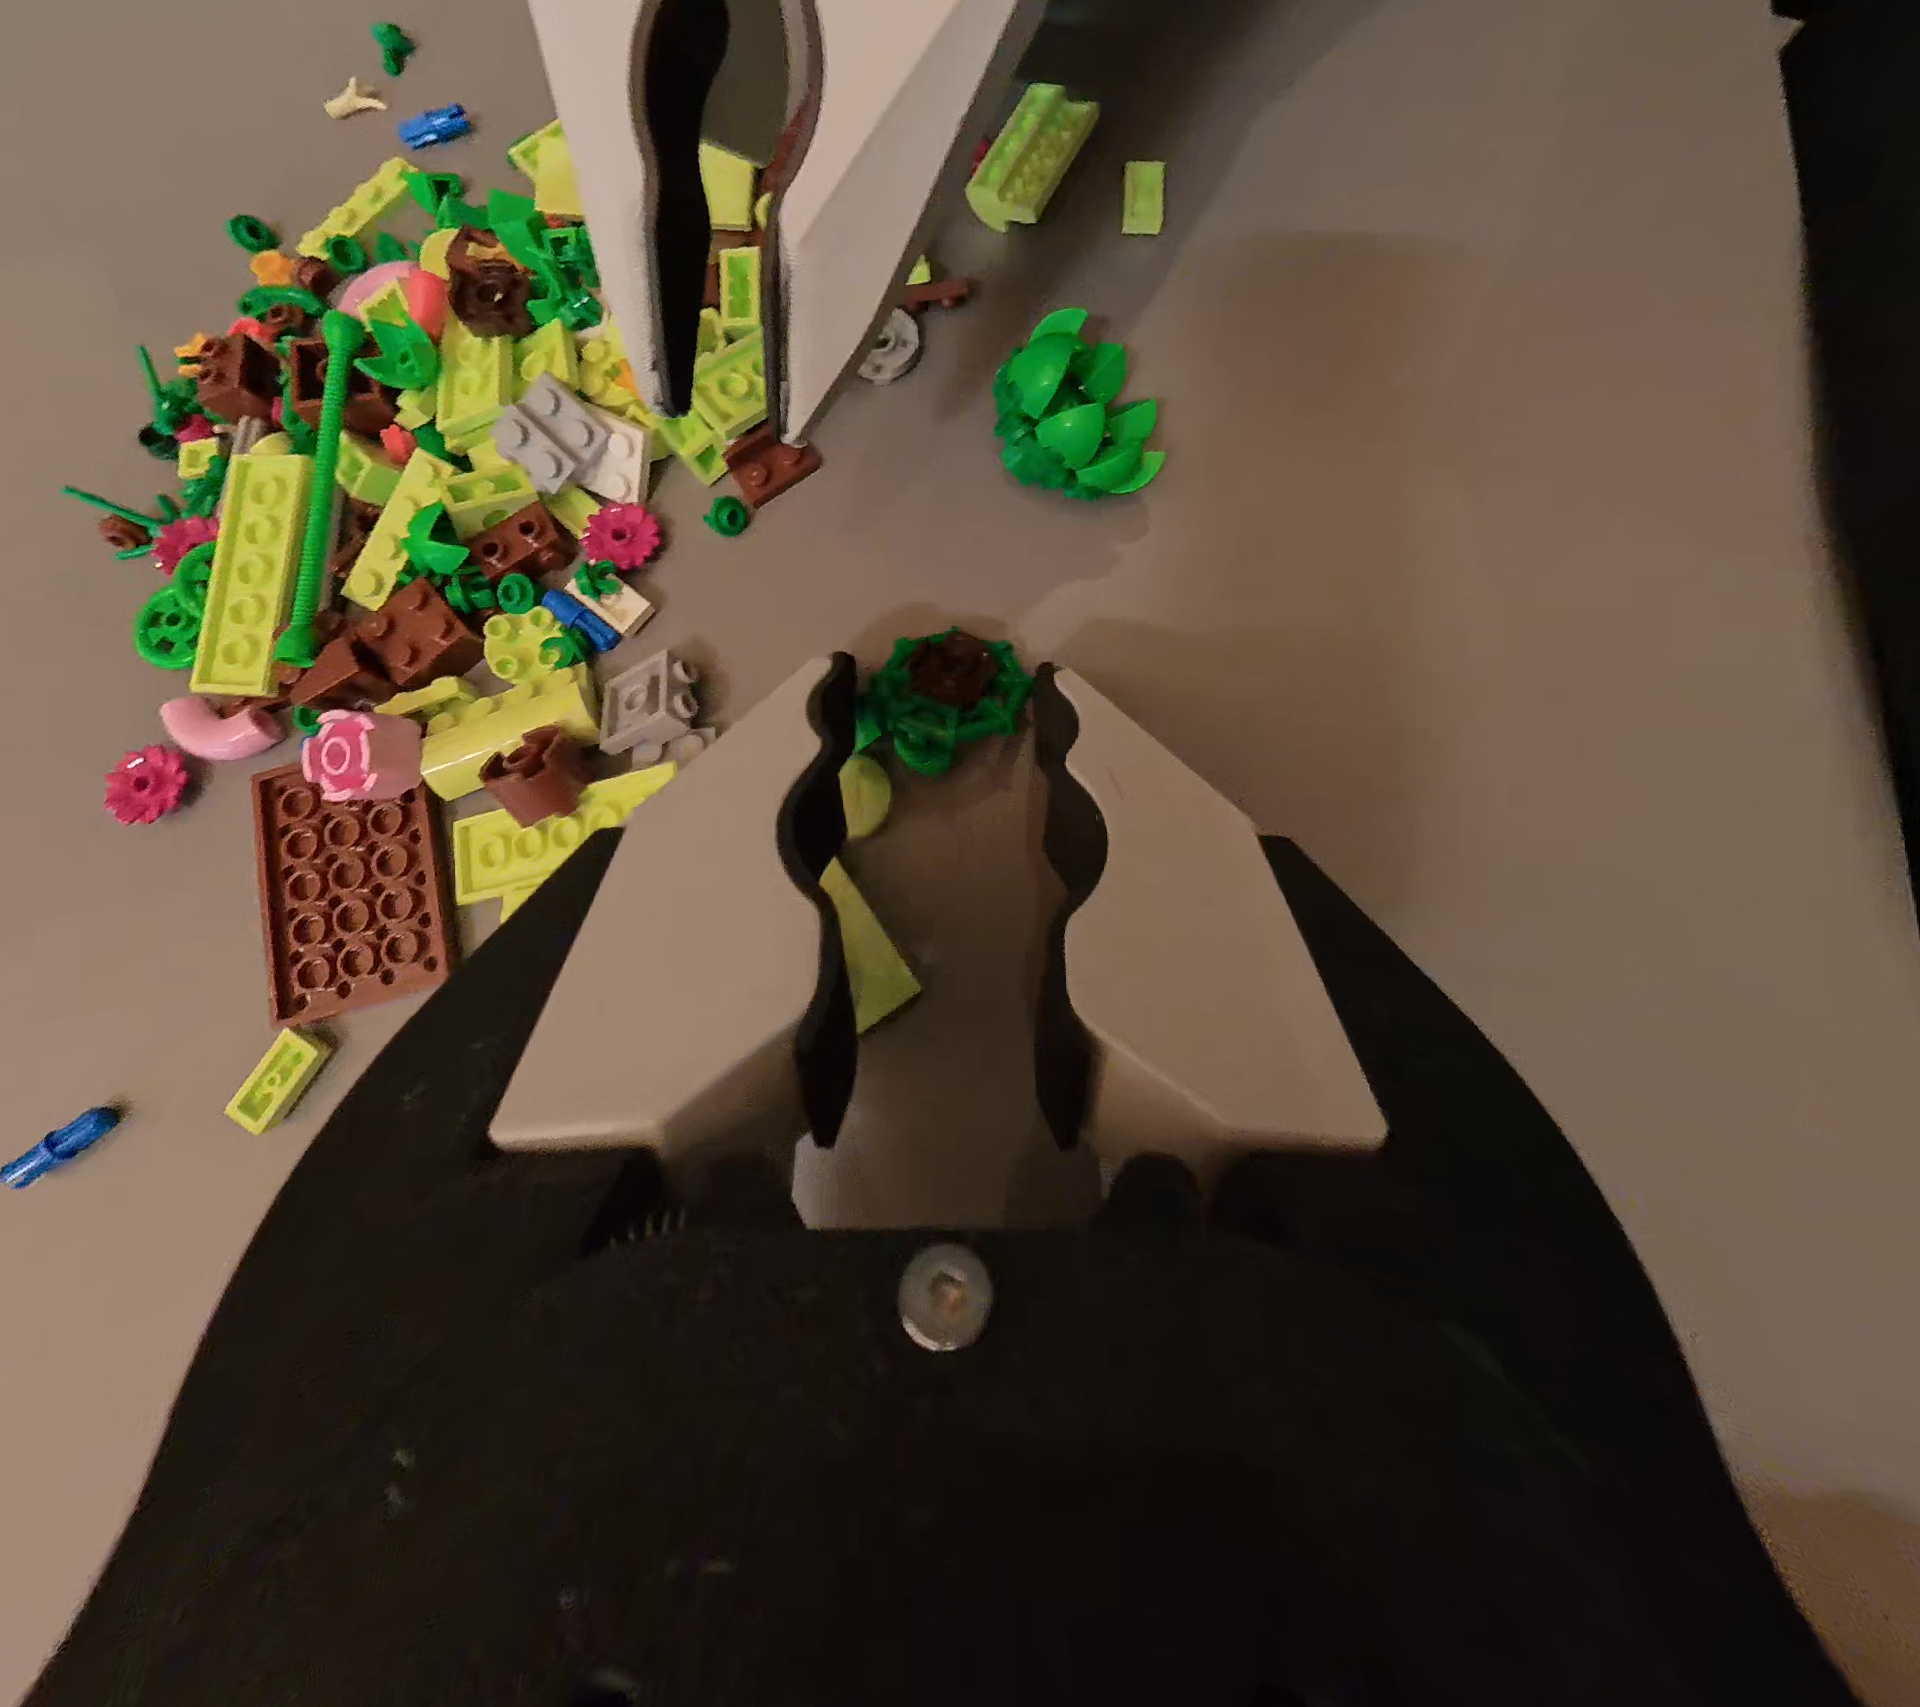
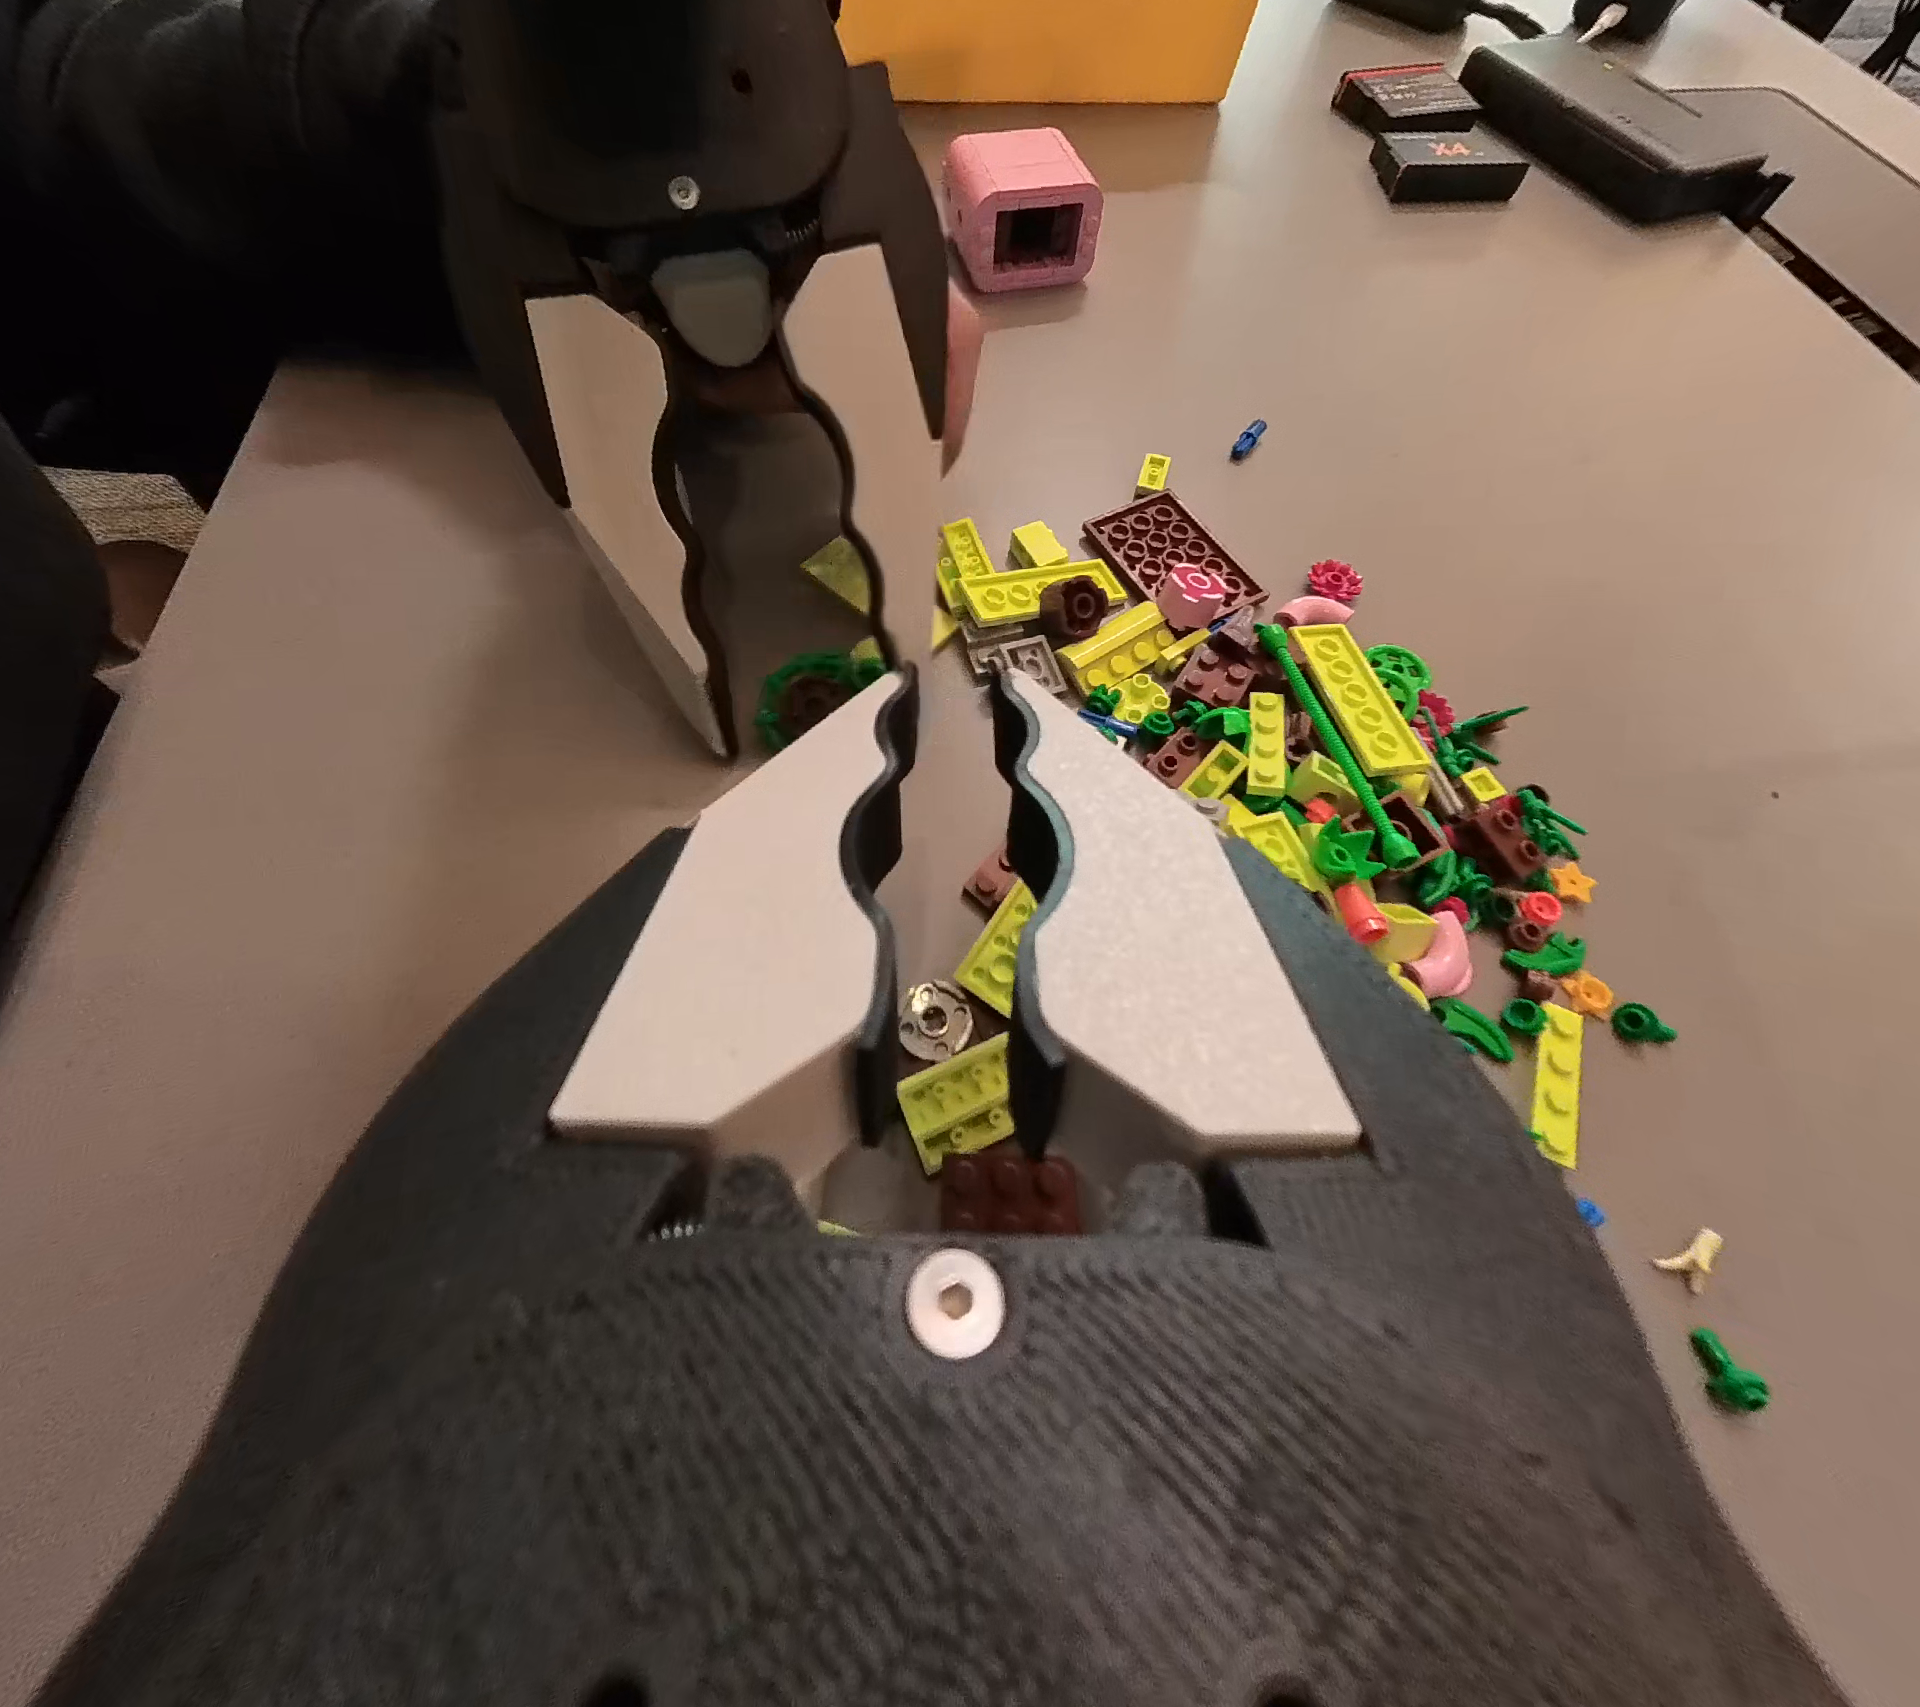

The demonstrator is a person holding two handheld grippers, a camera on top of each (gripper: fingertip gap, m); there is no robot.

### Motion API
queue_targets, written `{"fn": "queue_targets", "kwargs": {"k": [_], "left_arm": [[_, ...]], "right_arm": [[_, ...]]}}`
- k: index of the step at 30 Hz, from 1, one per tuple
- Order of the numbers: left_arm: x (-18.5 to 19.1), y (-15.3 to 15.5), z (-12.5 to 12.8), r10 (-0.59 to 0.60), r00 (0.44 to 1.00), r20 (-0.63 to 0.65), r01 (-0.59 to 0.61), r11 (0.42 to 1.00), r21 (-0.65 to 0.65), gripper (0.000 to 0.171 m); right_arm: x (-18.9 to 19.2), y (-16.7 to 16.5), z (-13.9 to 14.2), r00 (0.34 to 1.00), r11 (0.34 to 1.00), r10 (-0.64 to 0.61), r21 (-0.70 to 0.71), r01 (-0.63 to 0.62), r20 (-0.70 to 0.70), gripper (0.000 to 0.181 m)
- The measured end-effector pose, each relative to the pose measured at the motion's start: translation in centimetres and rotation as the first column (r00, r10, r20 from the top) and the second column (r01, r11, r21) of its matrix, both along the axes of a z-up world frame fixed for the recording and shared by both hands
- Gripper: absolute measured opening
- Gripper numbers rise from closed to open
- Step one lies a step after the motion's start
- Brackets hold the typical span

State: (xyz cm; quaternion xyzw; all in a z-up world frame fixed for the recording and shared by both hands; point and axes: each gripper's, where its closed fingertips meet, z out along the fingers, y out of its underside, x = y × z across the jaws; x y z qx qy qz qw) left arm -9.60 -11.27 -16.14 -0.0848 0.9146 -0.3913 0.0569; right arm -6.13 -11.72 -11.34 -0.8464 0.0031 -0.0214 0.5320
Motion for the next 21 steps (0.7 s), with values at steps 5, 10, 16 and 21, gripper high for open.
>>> {"fn": "queue_targets", "kwargs": {"k": [5,10,16,21], "left_arm": [[0.4,0.1,0.3,0.013,1.0,0.02,-0.013,1.0,-0.01,0.03],[2.3,-0.3,1.9,0.103,0.989,0.109,-0.093,0.992,-0.09,0.03],[3.1,-1.4,3.4,0.152,0.968,0.2,-0.119,0.978,-0.171,0.03],[3.5,-1.6,4.1,0.176,0.943,0.284,-0.131,0.977,-0.168,0.03]], "right_arm": [[0.1,-0.1,0.2,1.0,1.0,-0.002,0.003,0.002,0.007,0.011],[-0.3,-0.2,0.6,1.0,1.0,0.013,0.015,-0.013,0.004,0.011],[-0.3,-0.1,0.0,1.0,1.0,0.005,-0.017,-0.005,0.0,0.012],[-0.3,0.0,0.4,0.999,1.0,0.003,0.012,-0.002,-0.035,0.012]]}}
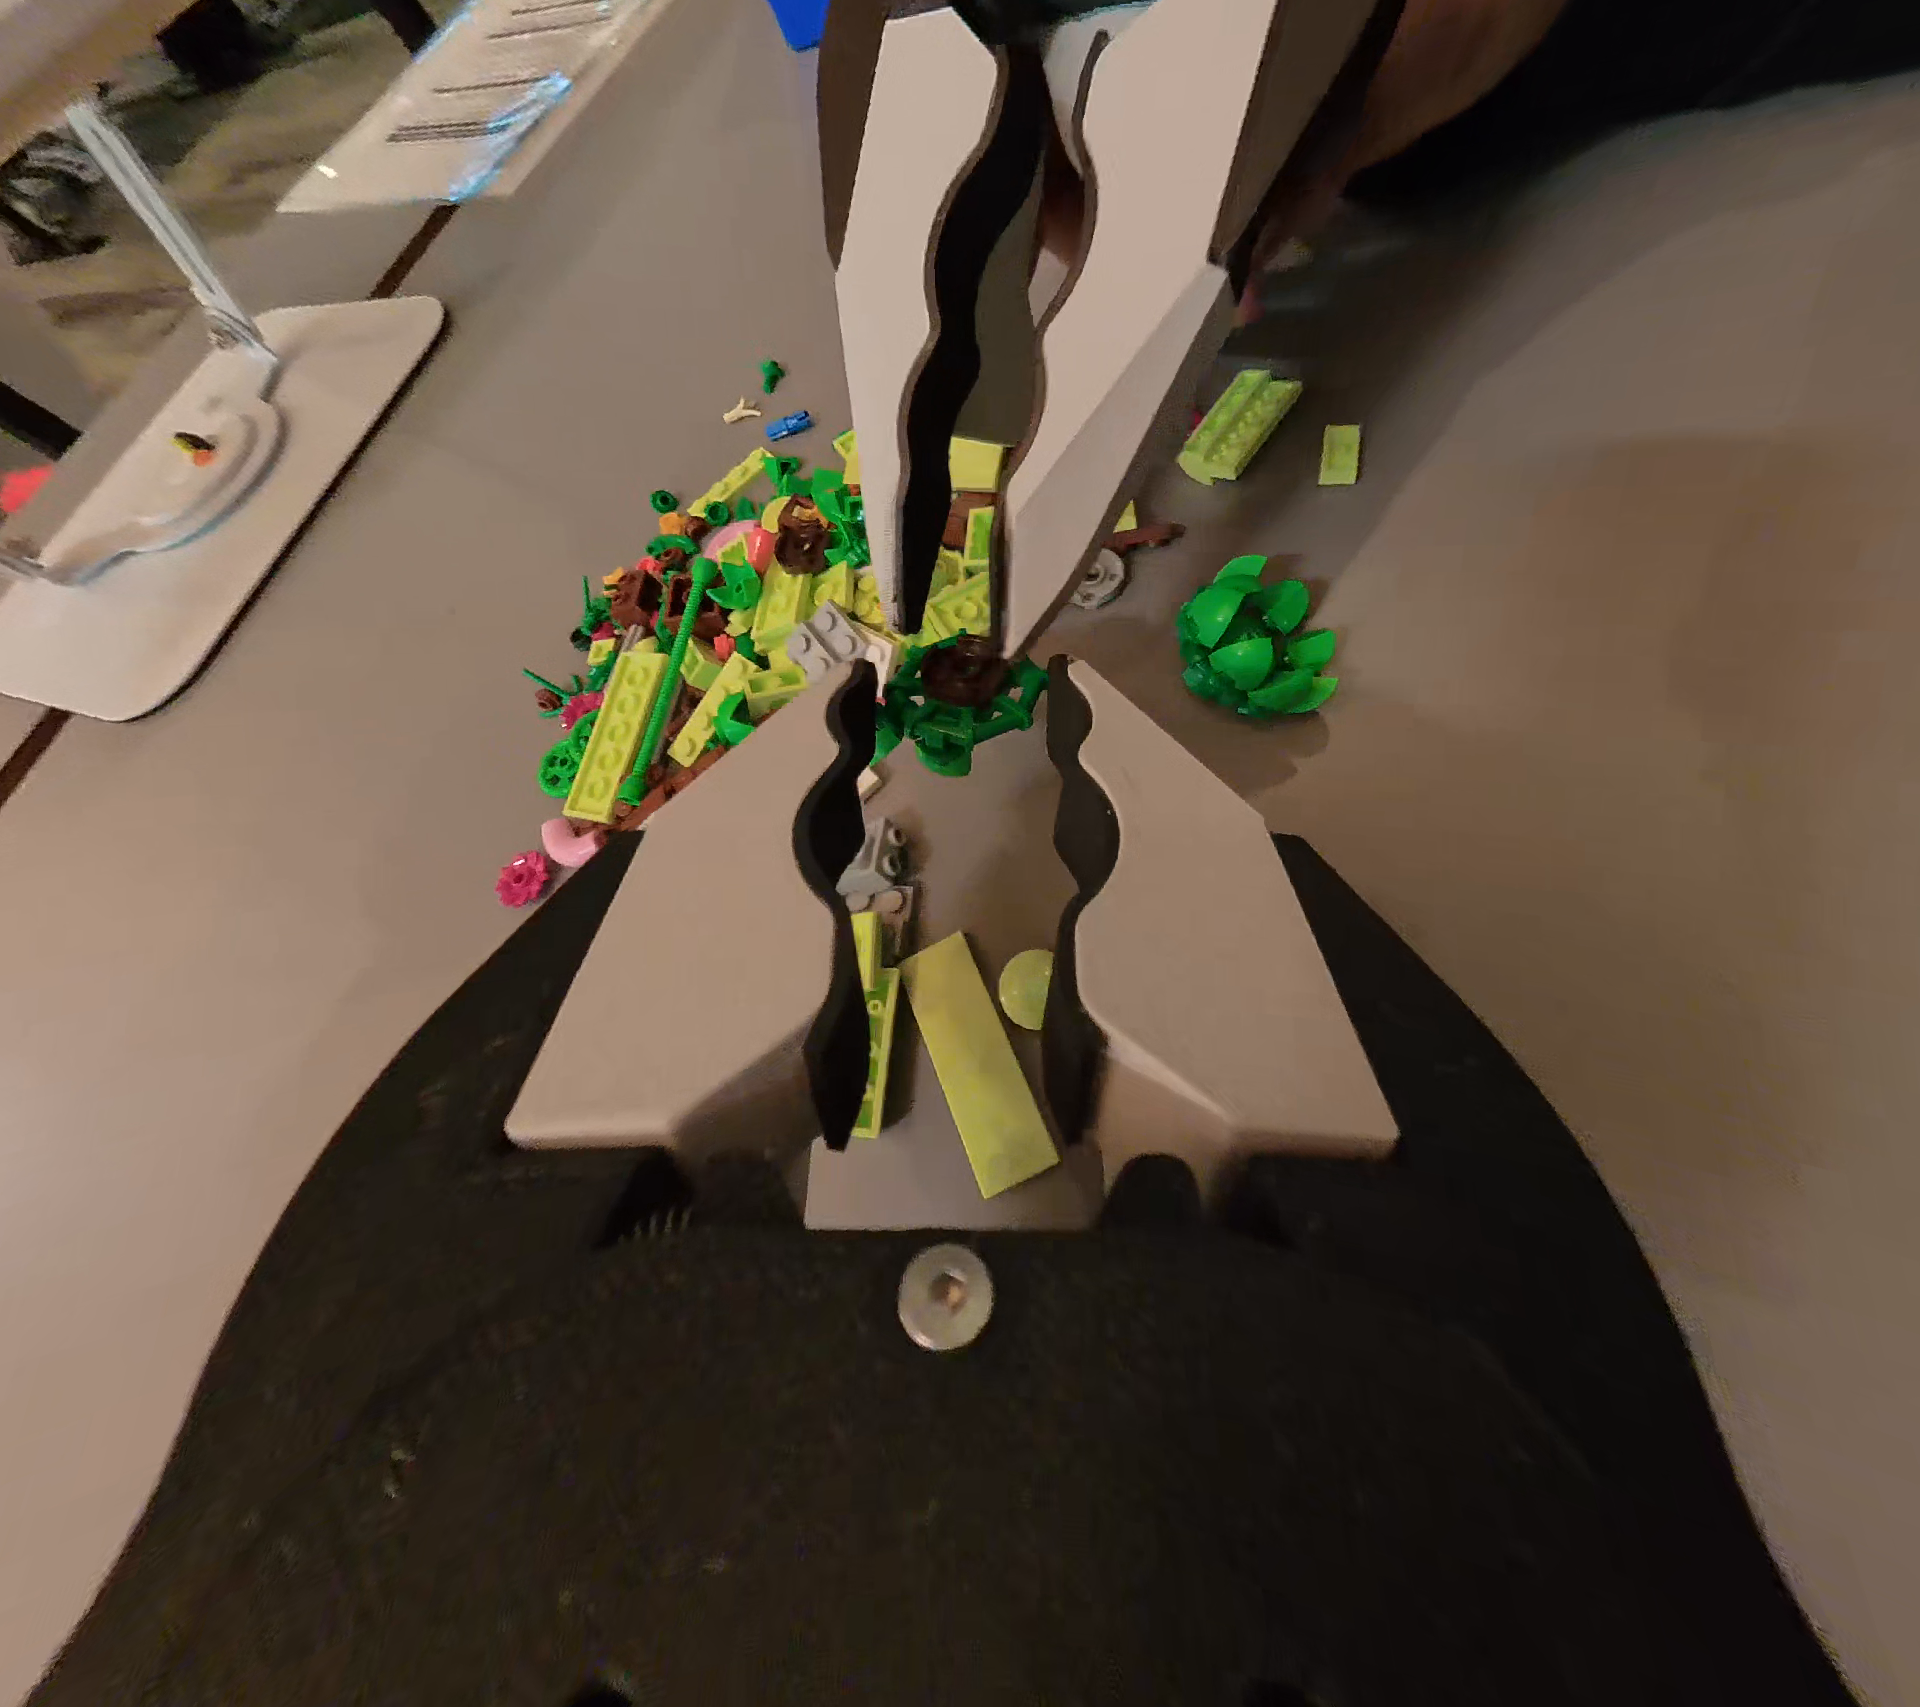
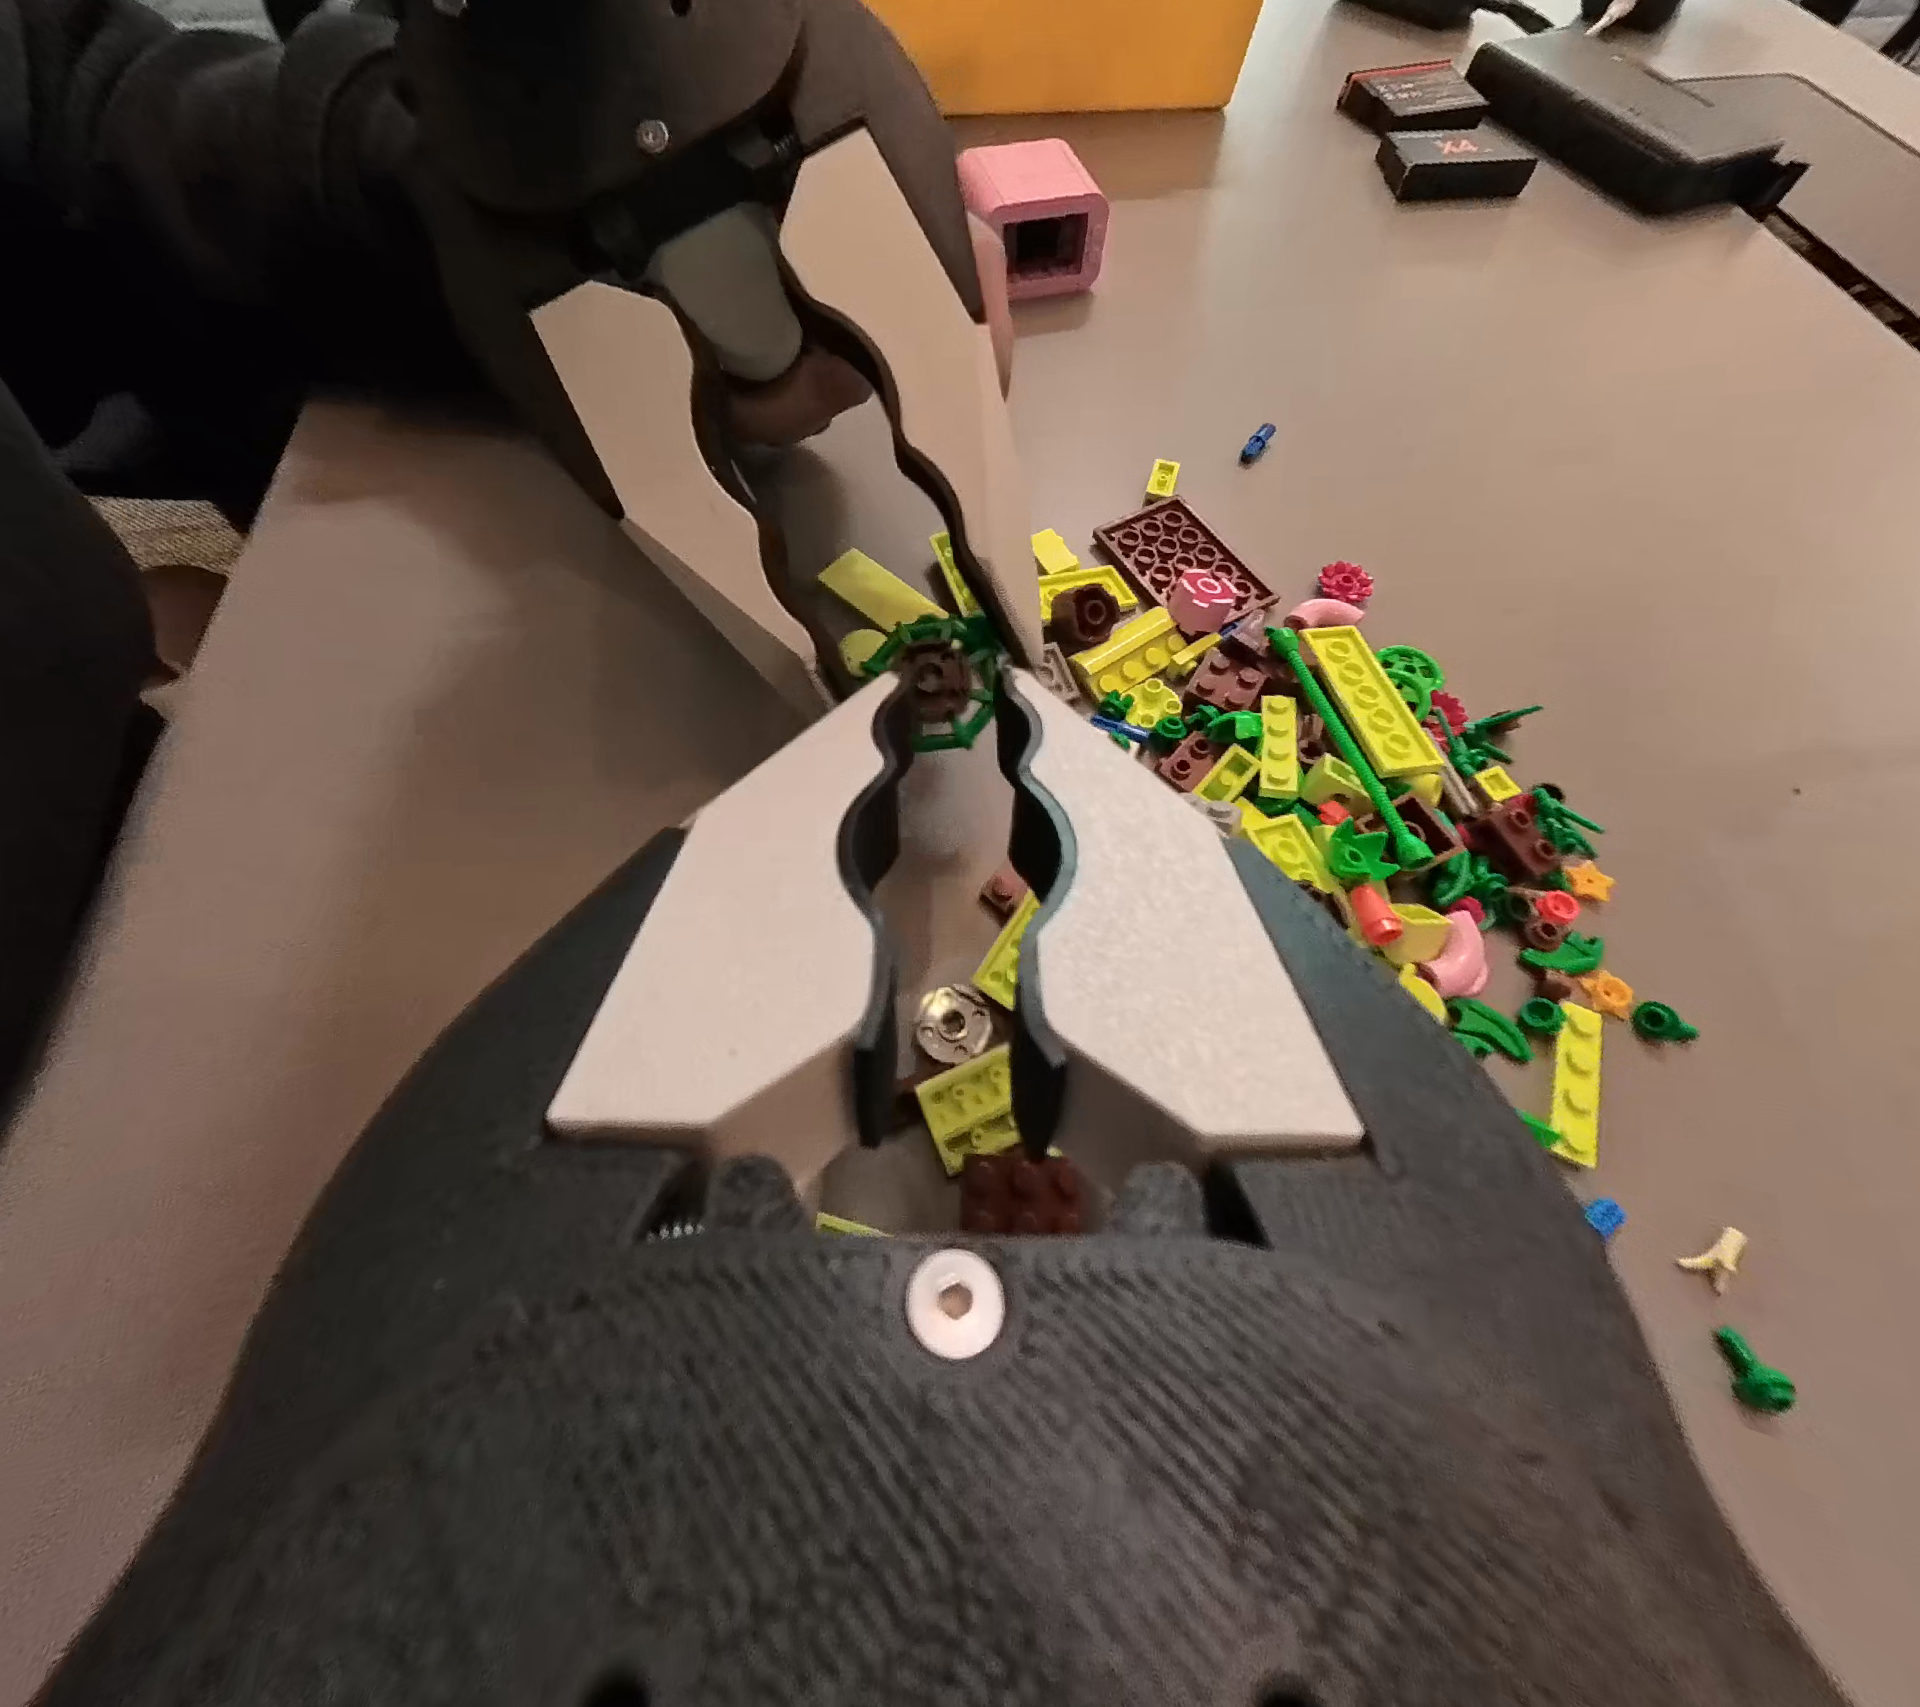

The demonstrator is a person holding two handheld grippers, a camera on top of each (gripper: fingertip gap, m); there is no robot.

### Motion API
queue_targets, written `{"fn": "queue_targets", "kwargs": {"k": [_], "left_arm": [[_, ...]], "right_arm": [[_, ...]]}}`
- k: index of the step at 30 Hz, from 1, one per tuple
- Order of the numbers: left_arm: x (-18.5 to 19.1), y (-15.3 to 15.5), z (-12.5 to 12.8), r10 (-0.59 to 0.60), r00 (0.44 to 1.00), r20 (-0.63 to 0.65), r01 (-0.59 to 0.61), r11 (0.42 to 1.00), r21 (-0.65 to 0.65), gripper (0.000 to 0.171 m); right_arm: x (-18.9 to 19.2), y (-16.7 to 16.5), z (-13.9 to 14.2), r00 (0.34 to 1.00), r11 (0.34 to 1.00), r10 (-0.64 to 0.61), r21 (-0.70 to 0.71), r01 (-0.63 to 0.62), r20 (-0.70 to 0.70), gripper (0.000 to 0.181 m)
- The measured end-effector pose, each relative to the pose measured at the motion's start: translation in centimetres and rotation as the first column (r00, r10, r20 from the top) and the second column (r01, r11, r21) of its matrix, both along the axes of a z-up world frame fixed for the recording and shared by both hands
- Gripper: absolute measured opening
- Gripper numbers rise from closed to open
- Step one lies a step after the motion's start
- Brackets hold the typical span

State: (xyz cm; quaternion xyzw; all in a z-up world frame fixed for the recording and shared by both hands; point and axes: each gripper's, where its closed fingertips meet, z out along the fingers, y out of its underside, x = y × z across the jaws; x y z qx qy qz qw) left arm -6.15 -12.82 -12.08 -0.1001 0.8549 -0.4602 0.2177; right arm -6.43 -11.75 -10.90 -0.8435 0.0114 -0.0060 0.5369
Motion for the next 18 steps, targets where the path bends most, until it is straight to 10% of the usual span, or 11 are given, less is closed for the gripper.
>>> {"fn": "queue_targets", "kwargs": {"k": [18], "left_arm": [[-0.46,-0.74,0.28,-0.014,0.997,0.081,0.011,0.999,0.037,0.025]], "right_arm": [[-0.56,-0.04,-0.22,0.998,0.999,0.026,-0.042,-0.024,0.054,0.013]]}}
